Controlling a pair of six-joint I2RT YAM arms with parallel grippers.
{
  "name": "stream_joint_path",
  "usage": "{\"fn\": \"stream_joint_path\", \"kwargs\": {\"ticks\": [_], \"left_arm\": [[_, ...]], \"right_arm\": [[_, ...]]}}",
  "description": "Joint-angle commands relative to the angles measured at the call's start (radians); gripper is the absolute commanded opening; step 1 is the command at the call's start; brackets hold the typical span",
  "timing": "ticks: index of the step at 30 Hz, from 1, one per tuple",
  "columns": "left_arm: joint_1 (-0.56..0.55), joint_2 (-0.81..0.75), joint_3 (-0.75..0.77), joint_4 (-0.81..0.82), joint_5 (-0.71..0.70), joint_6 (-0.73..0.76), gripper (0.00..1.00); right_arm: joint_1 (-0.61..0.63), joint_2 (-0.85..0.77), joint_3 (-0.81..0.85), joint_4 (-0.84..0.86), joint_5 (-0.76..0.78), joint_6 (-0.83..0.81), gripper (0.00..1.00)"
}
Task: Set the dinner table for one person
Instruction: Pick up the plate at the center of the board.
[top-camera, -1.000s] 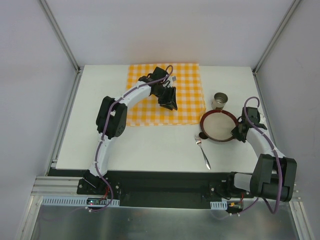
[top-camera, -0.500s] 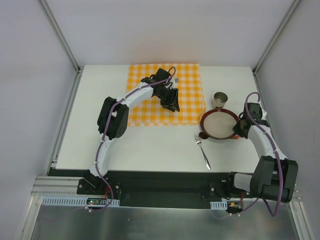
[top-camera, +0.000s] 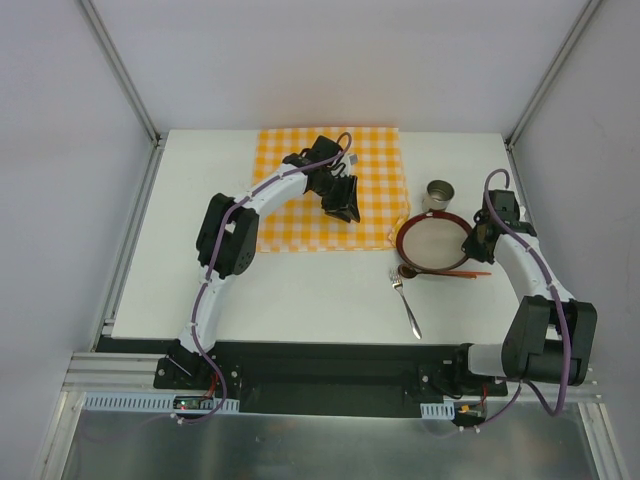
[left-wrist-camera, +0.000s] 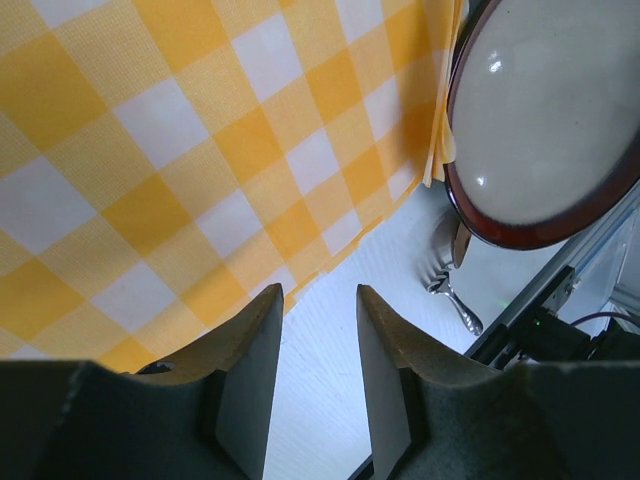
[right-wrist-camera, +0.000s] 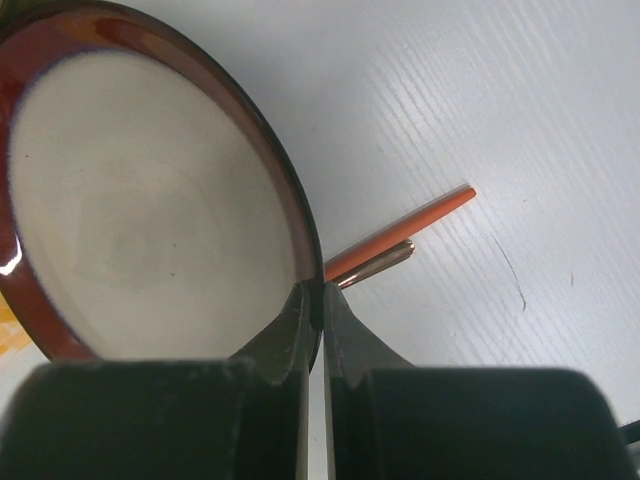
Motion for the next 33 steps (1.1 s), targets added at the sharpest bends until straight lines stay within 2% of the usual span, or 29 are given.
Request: {"fn": "stream_joint_path", "kwargs": {"ticks": [1,19,33], "left_arm": [[-0.005,0.013,0.047,-0.001,0.011,-0.012,0.35],[-0.076,0.173,0.237,0.001,0.100,-0.049,0.35],[-0.130,0.150,0.251,0.008,0.108,-0.045,0.34]], "right_arm": [[0.033,-0.005,0.034,-0.033,-0.013,-0.014,0.01],[0.056,0.014,-0.004,-0.037,0.008,-0.014,0.01],[0.056,0.072,-0.014,-0.014,-0.006,-0.013,0.01]]}}
